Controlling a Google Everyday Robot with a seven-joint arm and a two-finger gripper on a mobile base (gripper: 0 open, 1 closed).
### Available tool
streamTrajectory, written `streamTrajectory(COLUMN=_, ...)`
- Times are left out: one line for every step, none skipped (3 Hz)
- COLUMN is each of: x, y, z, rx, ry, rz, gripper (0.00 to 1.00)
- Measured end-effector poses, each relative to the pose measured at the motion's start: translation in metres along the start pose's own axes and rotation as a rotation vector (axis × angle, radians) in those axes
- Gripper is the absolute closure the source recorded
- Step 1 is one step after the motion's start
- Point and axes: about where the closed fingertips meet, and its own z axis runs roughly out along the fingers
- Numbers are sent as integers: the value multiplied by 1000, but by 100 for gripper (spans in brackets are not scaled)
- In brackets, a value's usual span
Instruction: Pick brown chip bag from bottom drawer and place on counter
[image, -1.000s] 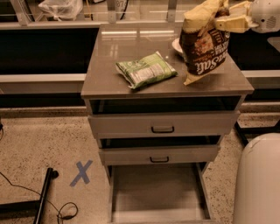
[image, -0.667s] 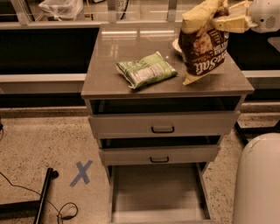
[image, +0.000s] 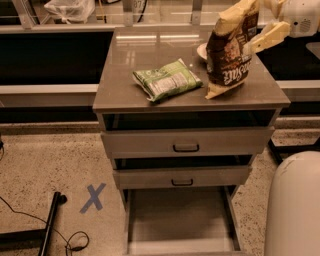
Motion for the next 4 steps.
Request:
streamTrajectory(x=0, y=0, z=0, rx=0, ry=0, rz=0, gripper=0)
streamTrajectory(x=-3, y=4, z=1, rx=-22, ry=-79, rz=-18, gripper=0)
streamTrajectory(x=-2, y=-8, z=-23, rx=47, ry=-112, rz=-37, gripper=0)
streamTrajectory(x=-3, y=-18, z=-44, rx=114, ry=-69, rz=-53, gripper=0)
